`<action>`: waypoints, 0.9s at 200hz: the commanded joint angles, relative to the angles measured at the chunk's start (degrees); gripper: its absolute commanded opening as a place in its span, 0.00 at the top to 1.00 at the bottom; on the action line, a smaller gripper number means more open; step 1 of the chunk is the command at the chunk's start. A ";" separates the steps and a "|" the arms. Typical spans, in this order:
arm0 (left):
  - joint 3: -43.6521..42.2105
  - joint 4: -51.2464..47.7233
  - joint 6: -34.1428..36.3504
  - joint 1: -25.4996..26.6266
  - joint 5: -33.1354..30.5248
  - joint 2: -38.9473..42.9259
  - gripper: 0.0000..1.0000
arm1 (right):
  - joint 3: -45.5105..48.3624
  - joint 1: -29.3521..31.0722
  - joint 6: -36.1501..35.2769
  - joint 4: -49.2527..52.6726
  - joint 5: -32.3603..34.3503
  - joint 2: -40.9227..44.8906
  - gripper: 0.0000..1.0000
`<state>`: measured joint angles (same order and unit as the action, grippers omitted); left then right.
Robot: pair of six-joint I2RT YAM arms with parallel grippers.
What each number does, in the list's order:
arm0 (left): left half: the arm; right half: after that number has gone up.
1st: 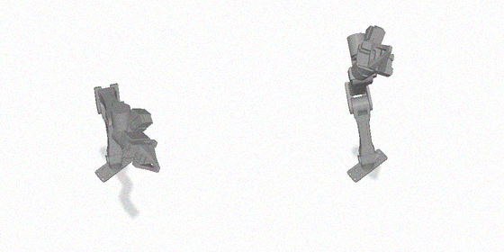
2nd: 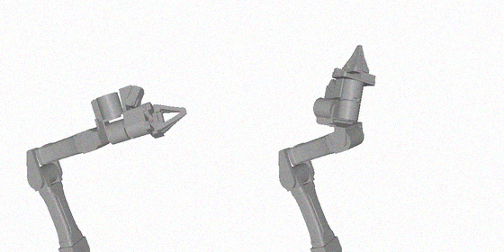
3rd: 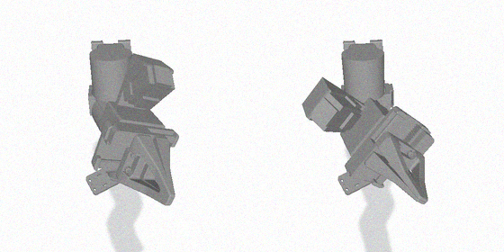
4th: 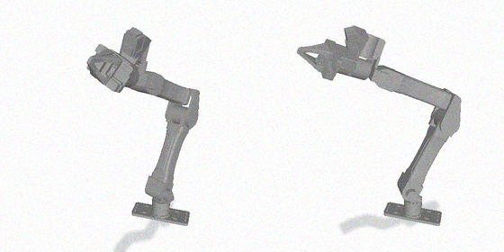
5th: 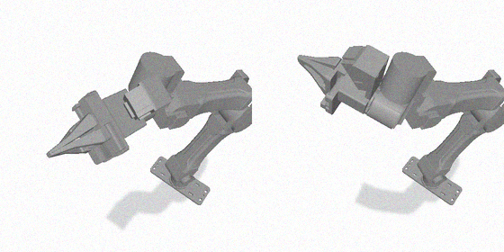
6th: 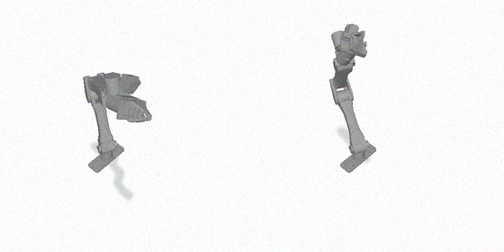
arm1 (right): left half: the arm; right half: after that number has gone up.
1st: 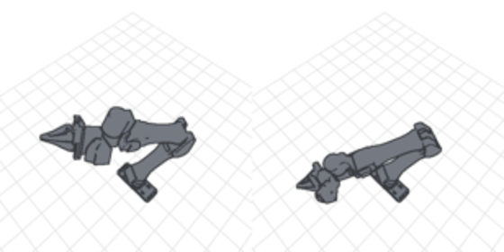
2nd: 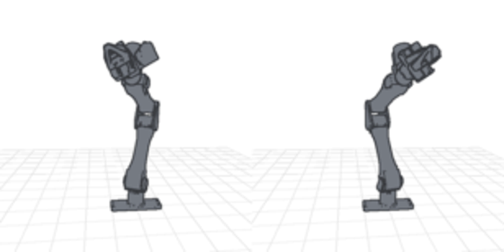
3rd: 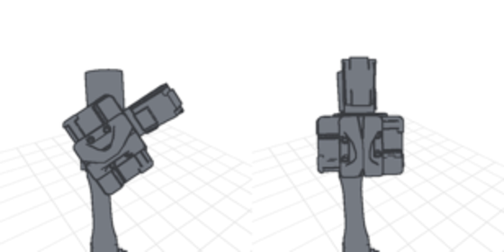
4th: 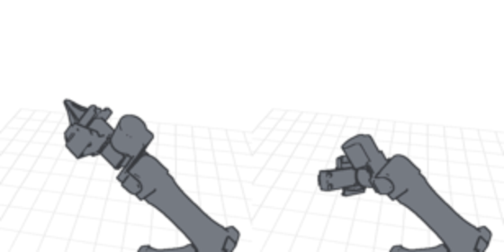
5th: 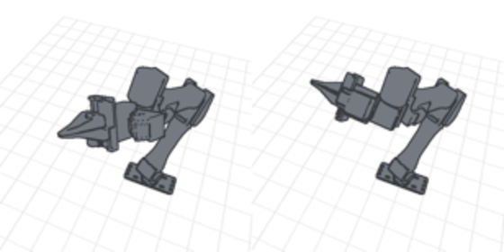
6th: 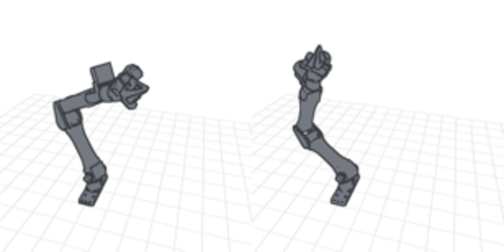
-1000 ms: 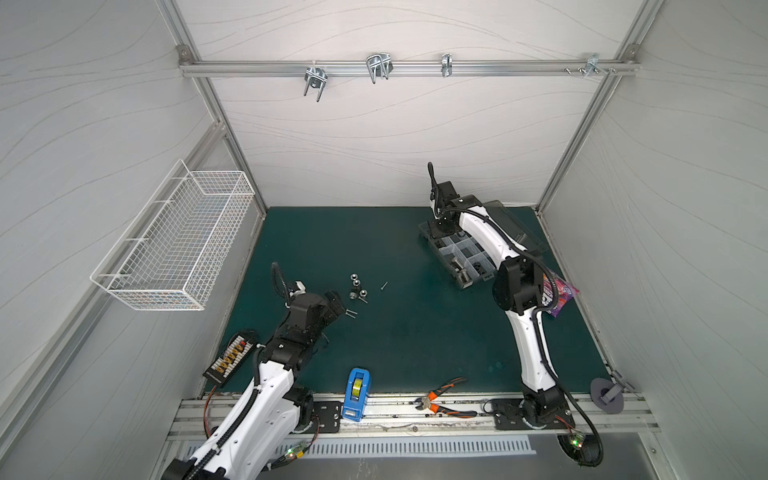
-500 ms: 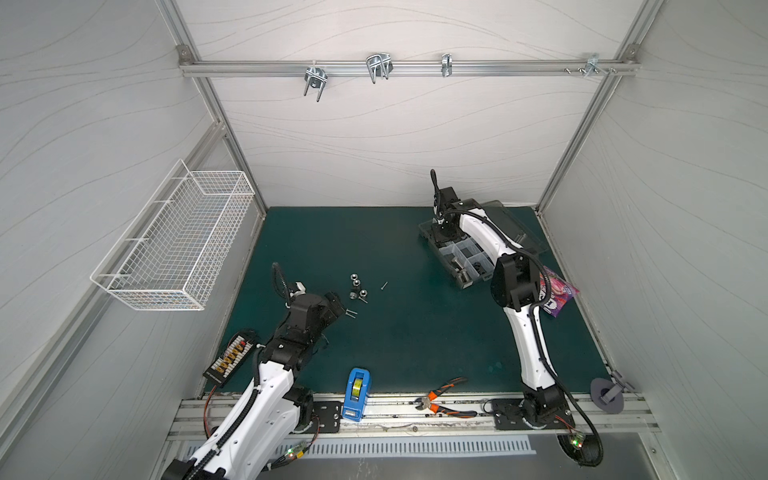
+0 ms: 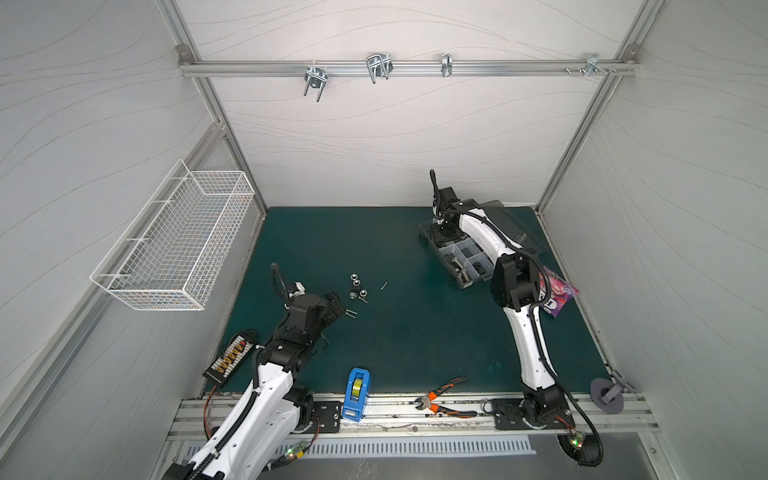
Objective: Sort the screws and nuts into containers
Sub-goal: 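Open the right gripper to drop the bolt into the bolt compartment, then move the right gripper back over the pile toward the last black bolt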
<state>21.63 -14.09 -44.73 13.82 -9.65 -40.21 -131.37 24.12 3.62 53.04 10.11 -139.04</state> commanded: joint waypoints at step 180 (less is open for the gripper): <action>1.57 0.02 -0.35 0.06 -1.14 0.64 0.00 | 13.45 15.79 -0.41 -5.46 -4.09 14.51 0.64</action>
<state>21.63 -14.13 -44.77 13.82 -9.65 -40.16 -120.09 36.91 3.16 49.28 8.67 -127.33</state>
